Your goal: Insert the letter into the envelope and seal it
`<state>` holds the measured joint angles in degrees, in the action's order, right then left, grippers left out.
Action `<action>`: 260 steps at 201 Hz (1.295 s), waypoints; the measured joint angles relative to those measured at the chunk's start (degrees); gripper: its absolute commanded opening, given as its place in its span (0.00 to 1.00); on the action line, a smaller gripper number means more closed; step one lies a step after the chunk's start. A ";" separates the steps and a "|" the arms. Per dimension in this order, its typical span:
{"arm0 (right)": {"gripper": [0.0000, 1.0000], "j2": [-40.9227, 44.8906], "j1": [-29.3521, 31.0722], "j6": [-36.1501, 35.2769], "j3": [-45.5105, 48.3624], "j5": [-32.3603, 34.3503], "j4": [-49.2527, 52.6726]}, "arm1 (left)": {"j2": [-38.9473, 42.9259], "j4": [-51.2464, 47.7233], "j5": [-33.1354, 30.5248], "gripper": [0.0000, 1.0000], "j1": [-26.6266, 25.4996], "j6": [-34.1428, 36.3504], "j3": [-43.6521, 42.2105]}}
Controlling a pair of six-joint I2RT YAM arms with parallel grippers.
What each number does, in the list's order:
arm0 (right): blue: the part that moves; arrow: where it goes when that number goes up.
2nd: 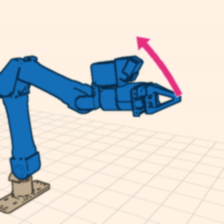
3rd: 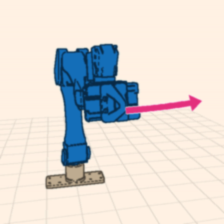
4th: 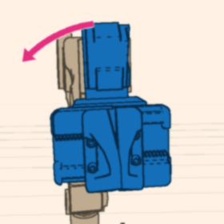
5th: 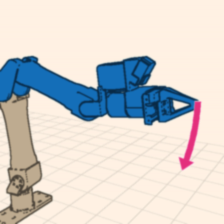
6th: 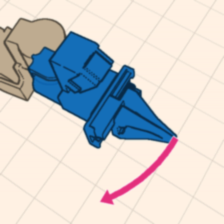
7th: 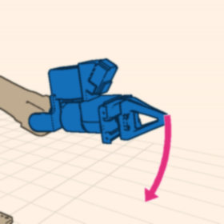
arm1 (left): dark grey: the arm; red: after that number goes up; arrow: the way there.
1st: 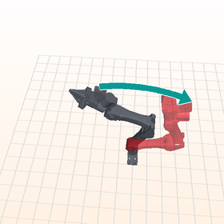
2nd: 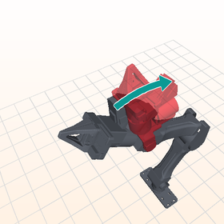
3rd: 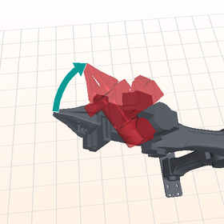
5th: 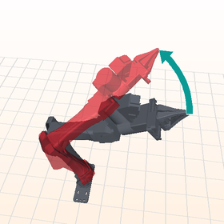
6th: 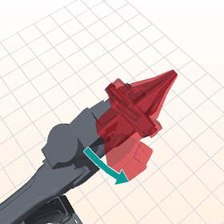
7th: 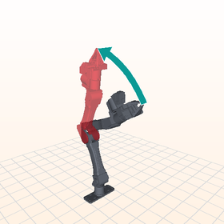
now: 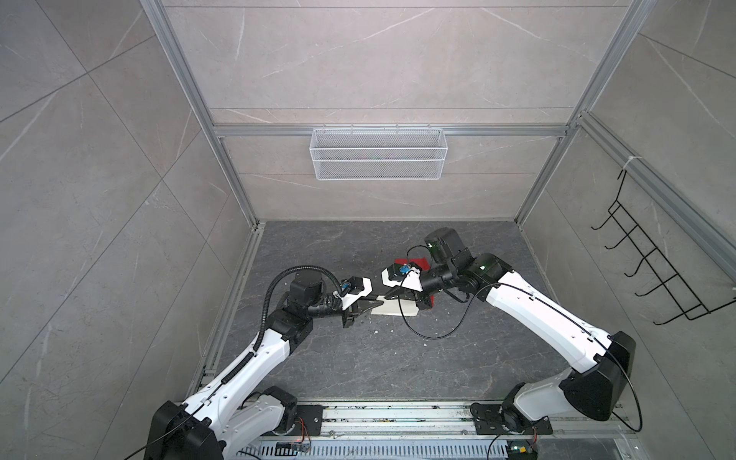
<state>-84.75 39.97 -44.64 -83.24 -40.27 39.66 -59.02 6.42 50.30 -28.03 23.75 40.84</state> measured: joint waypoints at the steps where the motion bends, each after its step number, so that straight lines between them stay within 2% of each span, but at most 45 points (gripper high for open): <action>1: 0.00 0.00 0.00 0.00 0.00 0.00 0.00 | 0.00 0.02 0.02 0.03 0.00 0.07 0.00; 7: 0.00 -0.07 0.00 0.00 0.00 0.00 0.00 | -0.07 -0.04 0.07 0.00 0.00 0.07 0.02; 100: 0.01 -0.11 -0.02 0.35 0.00 1.03 0.02 | -0.92 1.36 0.15 0.00 0.02 -0.26 -0.04; 203: 0.07 -0.09 -1.53 2.64 0.20 -0.74 -0.39 | 0.85 4.59 -2.91 0.00 -0.52 -0.57 -1.81; 260: 0.10 0.09 -3.91 2.62 0.57 1.16 1.16 | 2.10 4.98 -5.25 0.00 -0.20 -0.96 -2.23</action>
<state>-84.66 36.05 -42.02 -82.67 -39.11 40.82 -56.93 11.40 45.06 -28.23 22.79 38.61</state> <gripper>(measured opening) 0.096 0.044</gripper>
